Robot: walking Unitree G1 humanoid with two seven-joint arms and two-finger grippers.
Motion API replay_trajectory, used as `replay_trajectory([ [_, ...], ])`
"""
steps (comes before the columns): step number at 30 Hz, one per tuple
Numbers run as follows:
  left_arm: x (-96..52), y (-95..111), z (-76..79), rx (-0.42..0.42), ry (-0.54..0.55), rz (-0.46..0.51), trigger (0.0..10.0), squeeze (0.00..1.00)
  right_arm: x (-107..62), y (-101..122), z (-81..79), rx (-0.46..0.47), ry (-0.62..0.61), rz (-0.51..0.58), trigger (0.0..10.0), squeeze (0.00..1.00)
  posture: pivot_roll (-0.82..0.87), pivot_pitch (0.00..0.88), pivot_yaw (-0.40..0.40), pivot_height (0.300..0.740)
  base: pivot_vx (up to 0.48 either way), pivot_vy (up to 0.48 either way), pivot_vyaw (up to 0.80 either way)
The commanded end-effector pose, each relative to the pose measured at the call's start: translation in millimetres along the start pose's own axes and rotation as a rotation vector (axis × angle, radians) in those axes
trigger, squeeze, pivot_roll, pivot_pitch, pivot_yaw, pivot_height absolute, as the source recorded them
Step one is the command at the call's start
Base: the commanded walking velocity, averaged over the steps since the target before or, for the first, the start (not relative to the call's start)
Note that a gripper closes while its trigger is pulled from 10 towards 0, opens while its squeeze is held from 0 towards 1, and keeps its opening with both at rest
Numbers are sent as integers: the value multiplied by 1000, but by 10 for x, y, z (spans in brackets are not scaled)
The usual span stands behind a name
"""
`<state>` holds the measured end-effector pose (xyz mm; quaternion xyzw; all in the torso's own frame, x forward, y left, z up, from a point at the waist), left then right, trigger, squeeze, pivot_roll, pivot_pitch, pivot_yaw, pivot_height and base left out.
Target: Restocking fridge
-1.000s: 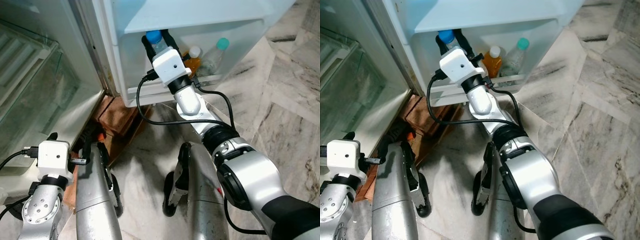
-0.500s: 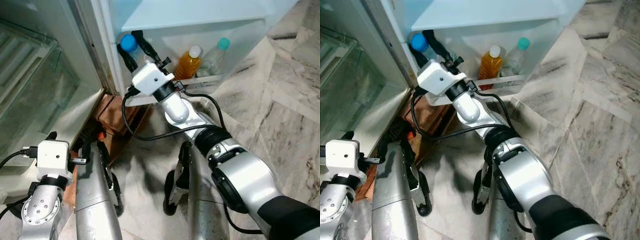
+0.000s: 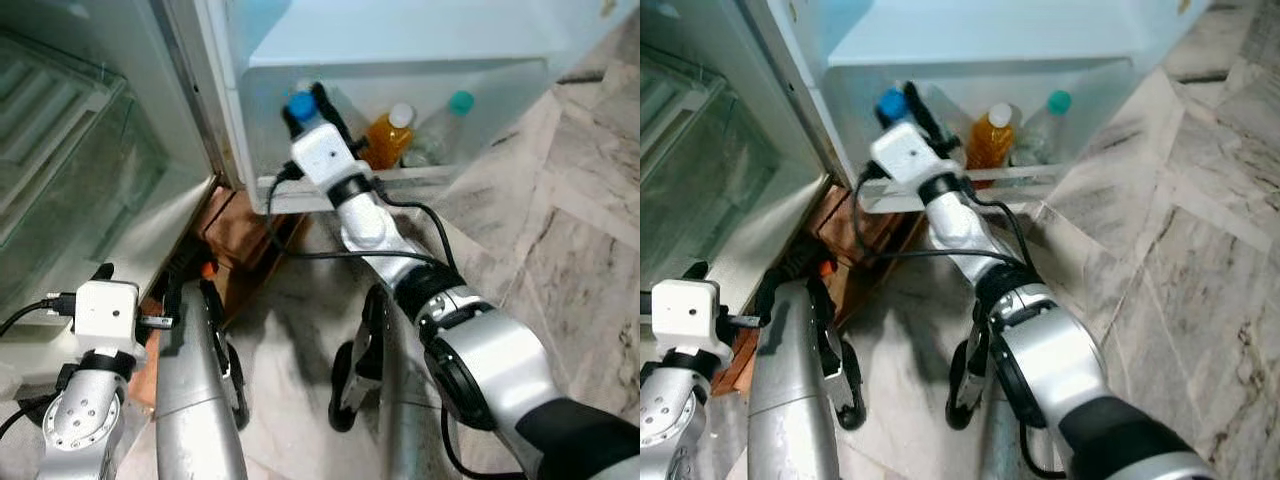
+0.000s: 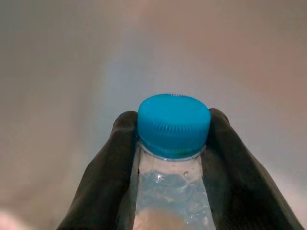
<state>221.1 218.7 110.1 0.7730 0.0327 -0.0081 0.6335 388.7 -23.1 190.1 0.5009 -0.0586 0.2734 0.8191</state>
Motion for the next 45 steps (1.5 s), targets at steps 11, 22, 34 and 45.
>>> replay_trajectory([
  [11,8,-47,22,13,-17,-21,10000,0,-373,-719,341,218,-175,-389,10000,1000,197,389,-83,509,0,0,0],
  [22,162,-72,33,26,-37,-8,10000,0,-167,-491,366,304,-113,-278,10000,1000,159,327,-71,509,0,0,0],
  [34,454,-34,36,40,-56,40,10000,0,28,-146,372,303,-3,-111,10000,1000,96,206,-46,509,0,0,0],
  [45,592,-86,169,27,-102,57,10000,0,-221,-216,370,314,17,-102,10000,1000,32,93,-22,509,0,0,0],
])
Point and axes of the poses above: a point about 5 cm out from each wrist's last joint towards the gripper, its own x axis pointing out of the wrist towards the gripper, its own y axis along the axis of the wrist's last joint, z = x × y, the point moved 2 cm from there along x, pointing out of the wrist towards the gripper, and after that the axes turned 2 degrees about -x, right-handed, at the moved point
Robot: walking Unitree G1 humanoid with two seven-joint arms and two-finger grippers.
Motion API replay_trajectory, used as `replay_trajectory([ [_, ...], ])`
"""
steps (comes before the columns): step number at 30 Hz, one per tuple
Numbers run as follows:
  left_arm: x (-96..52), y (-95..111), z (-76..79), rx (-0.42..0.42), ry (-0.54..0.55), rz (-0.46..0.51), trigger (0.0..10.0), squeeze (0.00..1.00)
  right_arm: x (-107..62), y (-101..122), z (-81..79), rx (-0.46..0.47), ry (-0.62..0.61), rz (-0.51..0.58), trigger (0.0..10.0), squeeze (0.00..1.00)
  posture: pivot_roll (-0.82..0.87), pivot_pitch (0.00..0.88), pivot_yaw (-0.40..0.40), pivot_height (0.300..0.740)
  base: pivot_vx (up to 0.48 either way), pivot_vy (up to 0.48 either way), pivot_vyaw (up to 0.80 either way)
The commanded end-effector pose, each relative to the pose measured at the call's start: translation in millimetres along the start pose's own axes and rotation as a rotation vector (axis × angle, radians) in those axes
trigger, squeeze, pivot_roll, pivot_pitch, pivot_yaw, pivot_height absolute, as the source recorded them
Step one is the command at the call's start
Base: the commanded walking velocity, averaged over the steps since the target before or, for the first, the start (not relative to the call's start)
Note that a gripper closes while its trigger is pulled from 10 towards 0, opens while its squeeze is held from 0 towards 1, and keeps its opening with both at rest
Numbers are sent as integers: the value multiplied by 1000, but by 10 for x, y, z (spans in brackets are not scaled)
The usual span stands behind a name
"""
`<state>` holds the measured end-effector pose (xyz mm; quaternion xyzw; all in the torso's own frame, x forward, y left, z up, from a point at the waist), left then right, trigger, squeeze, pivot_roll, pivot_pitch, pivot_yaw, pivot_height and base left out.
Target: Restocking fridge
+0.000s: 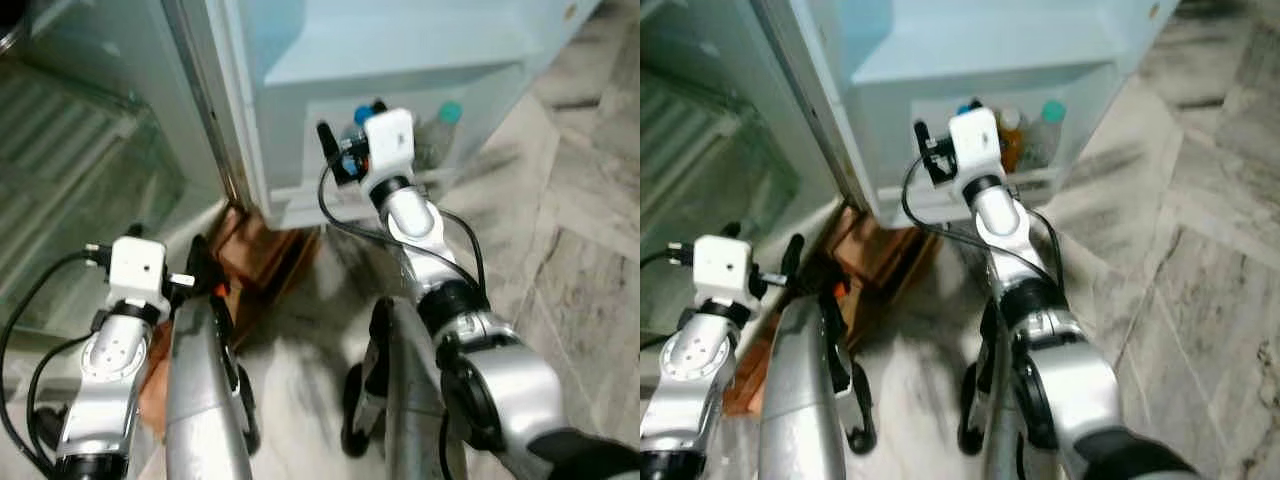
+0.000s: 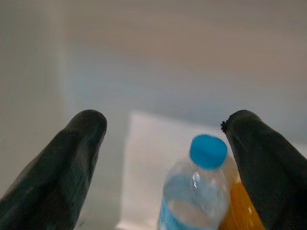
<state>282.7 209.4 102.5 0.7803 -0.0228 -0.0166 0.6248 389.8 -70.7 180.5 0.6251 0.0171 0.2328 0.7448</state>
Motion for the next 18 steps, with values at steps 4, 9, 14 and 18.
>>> replay_trajectory([
  [4,-3,-96,104,-13,-34,-15,10000,0,-268,-100,27,-8,-4,-13,10000,0,18,56,-25,509,0,0,0],
  [9,-7,-138,96,-38,-13,-21,10000,0,-799,-400,220,14,-177,-113,10000,0,1,11,-9,509,0,0,0],
  [14,-52,-200,67,-55,-2,-33,10000,0,-1207,-577,247,148,-273,-218,10000,0,-17,0,7,509,0,0,0],
  [18,-33,-209,106,-60,-5,-33,10000,0,-1270,-512,239,120,-253,-188,10000,0,-26,0,10,524,0,0,0],
])
Point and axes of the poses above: a point about 5 cm out from each wrist's last joint towards the gripper, its own x axis pointing out of the wrist towards the gripper, its own y axis along the axis of the wrist's last joint, z = x × y, the point moved 2 cm from there along x, pointing out of the wrist towards the gripper, and after that the axes turned 2 degrees about -x, right-handed, at the moved point
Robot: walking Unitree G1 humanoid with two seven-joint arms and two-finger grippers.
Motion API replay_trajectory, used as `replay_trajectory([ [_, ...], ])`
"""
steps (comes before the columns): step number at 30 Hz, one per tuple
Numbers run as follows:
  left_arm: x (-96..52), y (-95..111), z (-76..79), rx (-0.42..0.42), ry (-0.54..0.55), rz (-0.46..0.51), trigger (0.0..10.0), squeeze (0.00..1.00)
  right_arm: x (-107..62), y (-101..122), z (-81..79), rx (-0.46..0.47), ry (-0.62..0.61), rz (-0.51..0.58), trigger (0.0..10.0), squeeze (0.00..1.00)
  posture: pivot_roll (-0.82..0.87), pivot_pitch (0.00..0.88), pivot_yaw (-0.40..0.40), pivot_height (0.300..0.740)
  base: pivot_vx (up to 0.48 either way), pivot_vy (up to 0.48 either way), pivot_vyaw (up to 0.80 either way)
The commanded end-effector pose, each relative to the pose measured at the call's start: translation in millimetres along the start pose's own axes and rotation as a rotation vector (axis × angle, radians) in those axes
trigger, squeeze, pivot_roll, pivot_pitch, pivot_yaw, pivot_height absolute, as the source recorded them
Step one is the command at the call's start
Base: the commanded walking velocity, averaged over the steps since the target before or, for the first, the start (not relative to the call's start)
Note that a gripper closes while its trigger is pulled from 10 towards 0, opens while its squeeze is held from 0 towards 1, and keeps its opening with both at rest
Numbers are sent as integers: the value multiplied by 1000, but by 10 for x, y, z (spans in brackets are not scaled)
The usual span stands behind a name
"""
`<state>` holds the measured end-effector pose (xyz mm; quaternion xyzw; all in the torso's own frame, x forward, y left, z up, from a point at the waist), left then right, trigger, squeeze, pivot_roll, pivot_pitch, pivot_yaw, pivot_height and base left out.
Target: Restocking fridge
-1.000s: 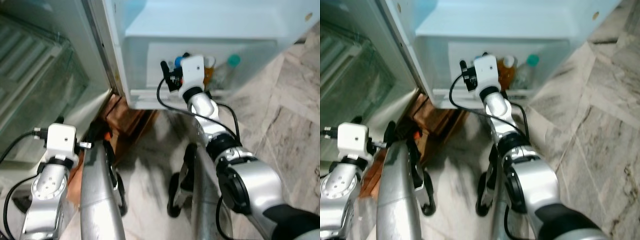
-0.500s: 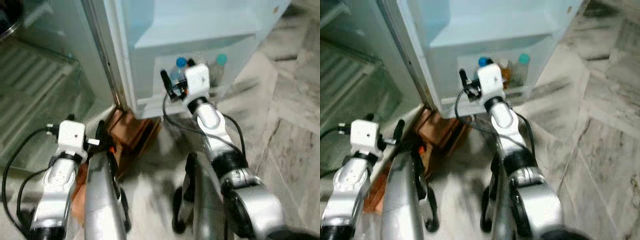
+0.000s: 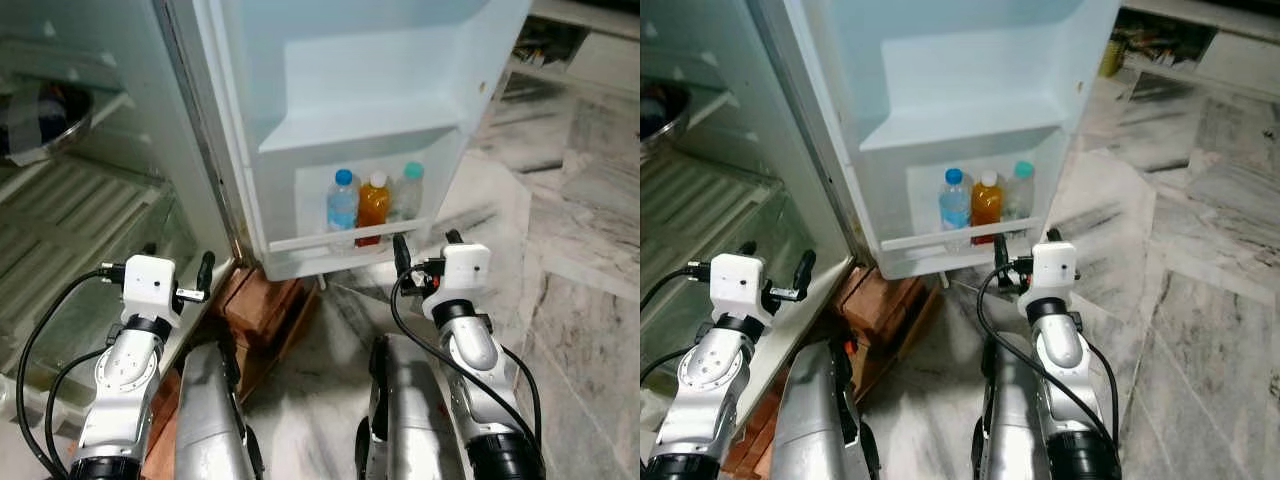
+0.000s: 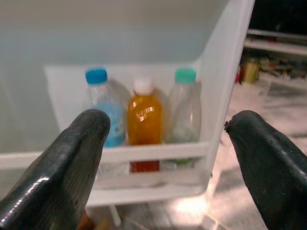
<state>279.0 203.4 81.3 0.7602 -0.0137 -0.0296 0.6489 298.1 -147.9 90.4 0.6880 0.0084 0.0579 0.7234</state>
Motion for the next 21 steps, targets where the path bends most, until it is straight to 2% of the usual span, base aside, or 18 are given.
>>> replay_trajectory([
  [1,7,-14,2,4,3,-3,10000,0,41,140,-16,-1,12,47,10000,0,-22,0,10,529,0,0,0],
  [3,37,40,24,-5,6,16,10000,0,86,240,-49,-47,41,76,10000,0,-10,12,17,544,0,0,0],
  [6,41,63,30,-13,16,24,10000,0,120,272,-46,-30,40,72,10000,0,2,21,23,559,0,0,0],
  [8,65,76,60,-17,19,28,10000,0,156,285,-49,14,25,53,10000,0,2,25,20,579,0,0,0],
  [11,64,56,58,-25,30,23,10000,0,155,297,-76,8,42,59,10000,0,-8,24,23,599,0,0,0],
  [16,82,39,104,-17,1,15,10000,0,164,252,12,34,-19,31,10000,0,-10,26,16,634,0,0,0],
  [21,50,-9,70,-3,-8,-4,10000,0,101,203,89,25,-50,10,10000,0,-23,24,4,669,0,0,0],
])
Point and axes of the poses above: a point about 5 cm out from each wrist's last joint towards the gripper, its own x axis pointing out of the wrist towards the gripper, its own y axis along the axis of the wrist's last joint, z = x × y, the point moved 2 cm from there along x, pointing out of the wrist towards the gripper, and after that the axes turned 2 degrees about -x, right-handed, at the moved point
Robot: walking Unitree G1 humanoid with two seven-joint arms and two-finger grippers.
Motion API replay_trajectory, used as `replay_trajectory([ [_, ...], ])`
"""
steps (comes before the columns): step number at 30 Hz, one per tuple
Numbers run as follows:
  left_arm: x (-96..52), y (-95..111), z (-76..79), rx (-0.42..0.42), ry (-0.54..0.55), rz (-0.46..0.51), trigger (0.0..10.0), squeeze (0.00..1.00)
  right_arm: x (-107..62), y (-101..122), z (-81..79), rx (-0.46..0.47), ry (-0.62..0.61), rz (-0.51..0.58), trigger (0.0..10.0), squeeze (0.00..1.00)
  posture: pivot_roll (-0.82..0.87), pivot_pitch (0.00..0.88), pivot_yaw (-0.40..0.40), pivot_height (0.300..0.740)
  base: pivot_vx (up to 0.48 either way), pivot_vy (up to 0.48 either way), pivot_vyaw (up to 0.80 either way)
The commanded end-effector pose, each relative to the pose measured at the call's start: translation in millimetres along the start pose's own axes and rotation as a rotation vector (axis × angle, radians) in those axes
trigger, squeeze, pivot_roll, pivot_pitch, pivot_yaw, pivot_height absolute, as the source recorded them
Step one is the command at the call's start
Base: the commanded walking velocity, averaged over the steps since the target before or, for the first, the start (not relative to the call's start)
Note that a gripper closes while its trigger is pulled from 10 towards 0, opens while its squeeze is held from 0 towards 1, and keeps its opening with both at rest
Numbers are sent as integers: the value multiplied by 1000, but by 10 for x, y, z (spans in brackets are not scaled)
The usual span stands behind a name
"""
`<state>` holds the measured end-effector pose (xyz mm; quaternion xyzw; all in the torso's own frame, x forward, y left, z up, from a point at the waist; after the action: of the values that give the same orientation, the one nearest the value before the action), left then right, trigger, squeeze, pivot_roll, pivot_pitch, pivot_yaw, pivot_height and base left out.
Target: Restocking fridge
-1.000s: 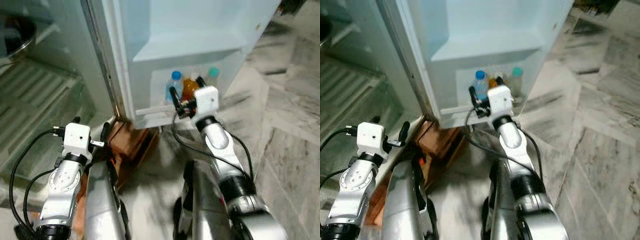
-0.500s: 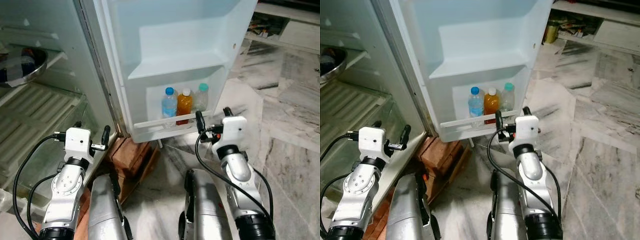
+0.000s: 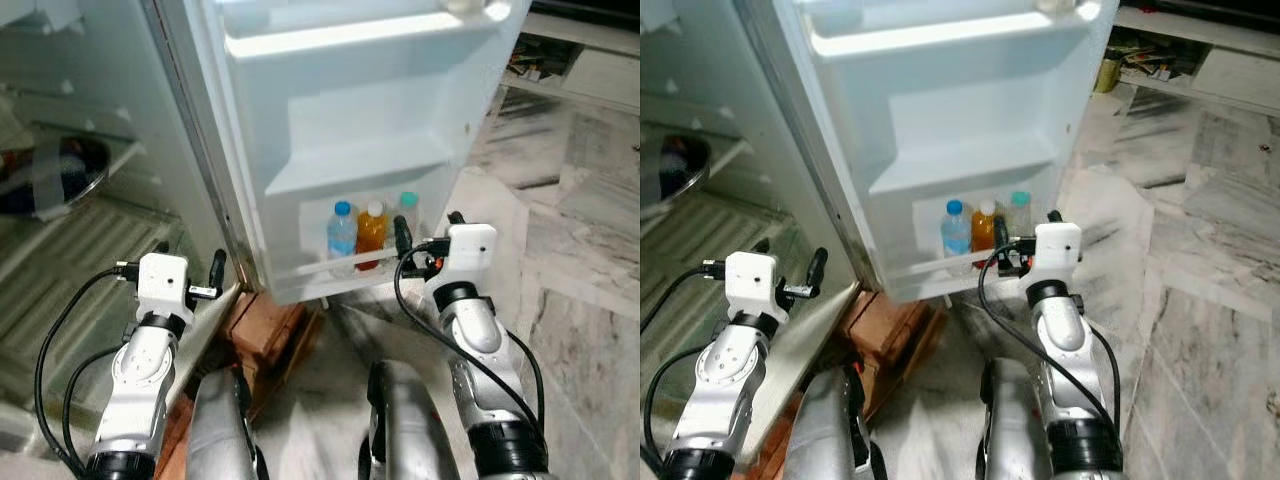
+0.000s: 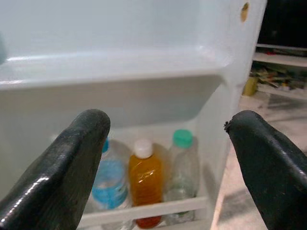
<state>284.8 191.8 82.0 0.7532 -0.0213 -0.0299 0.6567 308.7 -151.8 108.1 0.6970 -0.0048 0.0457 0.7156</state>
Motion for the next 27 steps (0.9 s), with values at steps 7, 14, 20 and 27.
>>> replay_trajectory([
  [7,-211,-218,-71,9,23,-80,10000,0,-191,-119,127,-19,-26,-58,10000,0,-33,6,-31,719,0,0,0],
  [14,-136,-154,-89,-8,78,-58,10000,0,-128,-103,104,-19,-11,-57,10000,0,-23,4,-42,740,0,0,0],
  [20,-129,-158,-27,11,56,-61,10000,0,-96,-91,66,-13,-2,-57,10000,0,-31,15,-34,740,0,0,0],
  [27,-99,-159,-27,15,56,-69,10000,0,-190,-195,-19,17,27,-107,10000,737,-37,23,-28,740,0,-189,0],
])
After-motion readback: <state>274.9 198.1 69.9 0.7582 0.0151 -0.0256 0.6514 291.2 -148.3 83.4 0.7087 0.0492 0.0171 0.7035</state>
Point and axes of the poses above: a point about 5 cm out from each wrist's last joint towards the gripper, its own x axis pointing out of the wrist towards the gripper, its own y axis along the axis of the wrist's last joint, z = x × y, the point moved 2 cm from there along x, pointing out of the wrist towards the gripper, and after that the axes turned 2 degrees about -x, right-handed, at the moved point
